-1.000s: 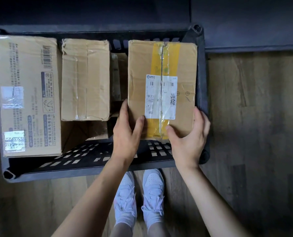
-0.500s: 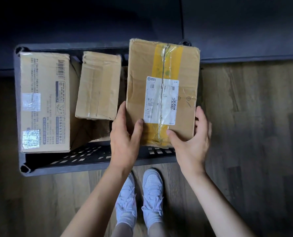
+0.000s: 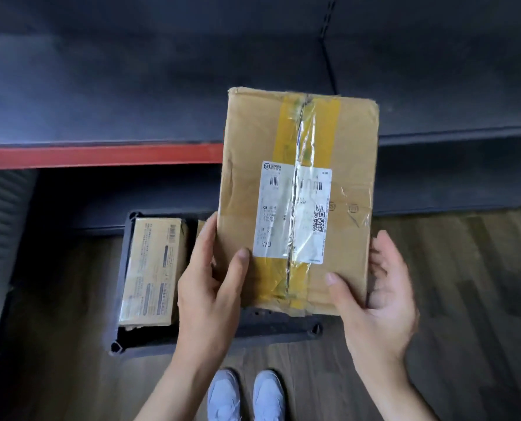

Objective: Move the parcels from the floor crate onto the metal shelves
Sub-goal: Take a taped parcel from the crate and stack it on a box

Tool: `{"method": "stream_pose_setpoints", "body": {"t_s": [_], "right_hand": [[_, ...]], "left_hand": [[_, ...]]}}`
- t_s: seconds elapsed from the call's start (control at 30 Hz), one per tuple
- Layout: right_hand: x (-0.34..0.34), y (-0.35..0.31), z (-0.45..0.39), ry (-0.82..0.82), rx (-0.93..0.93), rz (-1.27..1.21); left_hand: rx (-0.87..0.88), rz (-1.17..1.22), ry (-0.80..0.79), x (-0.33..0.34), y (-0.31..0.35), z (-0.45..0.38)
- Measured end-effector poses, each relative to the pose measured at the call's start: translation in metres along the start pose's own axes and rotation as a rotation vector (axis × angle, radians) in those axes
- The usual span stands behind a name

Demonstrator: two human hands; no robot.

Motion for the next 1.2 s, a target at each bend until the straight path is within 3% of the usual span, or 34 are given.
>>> {"method": "stream_pose_setpoints", "body": {"t_s": [0.2,0.37,0.5,0.8,0.97,1.2], "right_hand": [[-0.027,-0.151,-0.011,-0.064,-0.216,0.068],[-0.035,-0.247,0.005,-0.063,-0.127,-0.079],[-0.04,-0.316,-0.001,-0.013,-0.262,-0.118],[-0.034,-0.461,-0.015,-0.069,-0.552,-0.173],[-0.021,-0.508,-0.012,-0.11,-0.673,-0.251],[-0.011,-0.516,-0.003,-0.117,-0.71,-0.304]], "left_hand": [[0.154,0.018,0.142,-0.03,0.129,0.039],[0.309,-0.064,0.224,-0.056,0.235,0.082],[0.41,-0.109,0.27,-0.079,0.302,0.102],[0.634,0.007,0.351,-0.134,0.421,0.121],[0.725,-0.007,0.396,-0.165,0.455,0.137],[0.778,-0.047,0.462,-0.179,0.462,0.157]]}}
Point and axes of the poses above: each hand's wrist, its own z-axis away from the middle knuckle, its own x-axis out of the palm, y = z × x, the point moved 2 cm from there along -z, towards the middle knuckle, and after that the axes turned 12 degrees about -y, right-handed, at the moved point
